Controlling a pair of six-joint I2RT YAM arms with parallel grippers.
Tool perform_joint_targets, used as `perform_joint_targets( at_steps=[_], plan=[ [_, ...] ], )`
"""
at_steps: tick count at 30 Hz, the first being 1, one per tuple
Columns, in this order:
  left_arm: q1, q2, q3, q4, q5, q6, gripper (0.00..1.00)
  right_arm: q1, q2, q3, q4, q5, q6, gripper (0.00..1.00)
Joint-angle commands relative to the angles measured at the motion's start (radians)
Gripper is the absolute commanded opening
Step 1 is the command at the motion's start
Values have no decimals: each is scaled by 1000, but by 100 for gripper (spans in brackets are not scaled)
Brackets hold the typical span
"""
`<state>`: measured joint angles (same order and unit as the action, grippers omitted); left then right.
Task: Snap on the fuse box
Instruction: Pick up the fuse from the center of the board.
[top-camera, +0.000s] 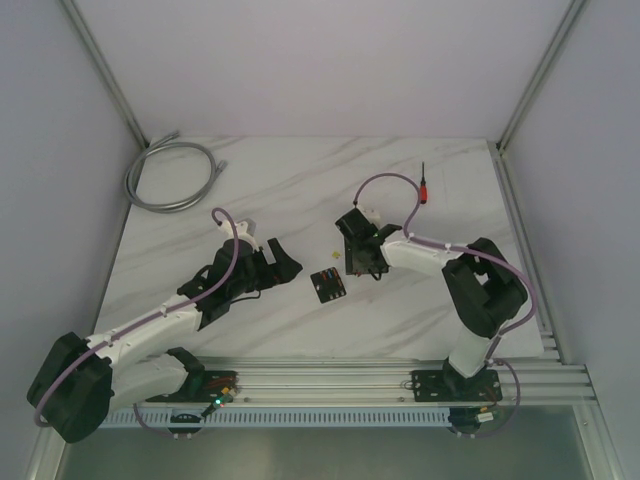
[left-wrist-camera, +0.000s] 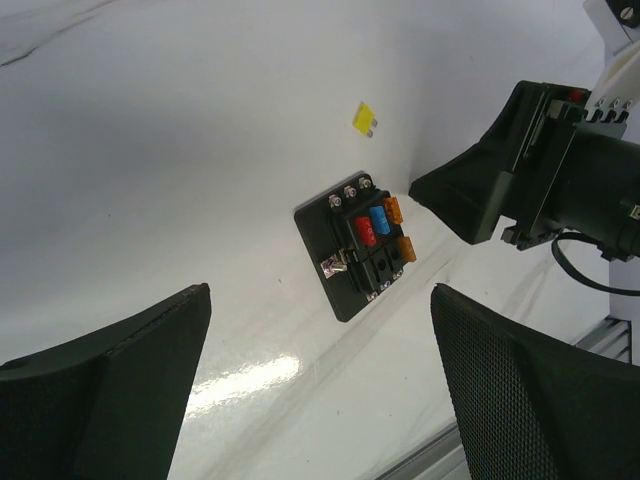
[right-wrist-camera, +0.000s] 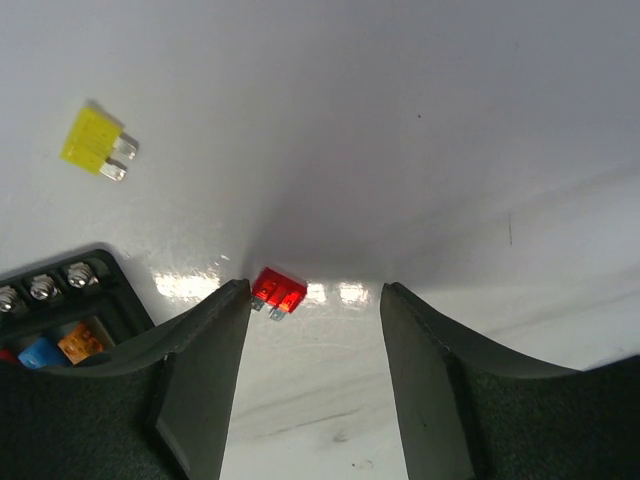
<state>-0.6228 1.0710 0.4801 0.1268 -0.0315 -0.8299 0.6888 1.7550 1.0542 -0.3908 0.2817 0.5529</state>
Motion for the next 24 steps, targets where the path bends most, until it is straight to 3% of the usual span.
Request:
perform_joint_targets(
  at_steps=[1, 24],
  plan=[
    [6, -3, -1, -7, -7, -4, 100, -3, -28, -38, -69, 24, -10, 61],
    [6, -3, -3, -7, -7, -4, 100, -3, 52, 53, -13, -55, -142, 52]
  ],
)
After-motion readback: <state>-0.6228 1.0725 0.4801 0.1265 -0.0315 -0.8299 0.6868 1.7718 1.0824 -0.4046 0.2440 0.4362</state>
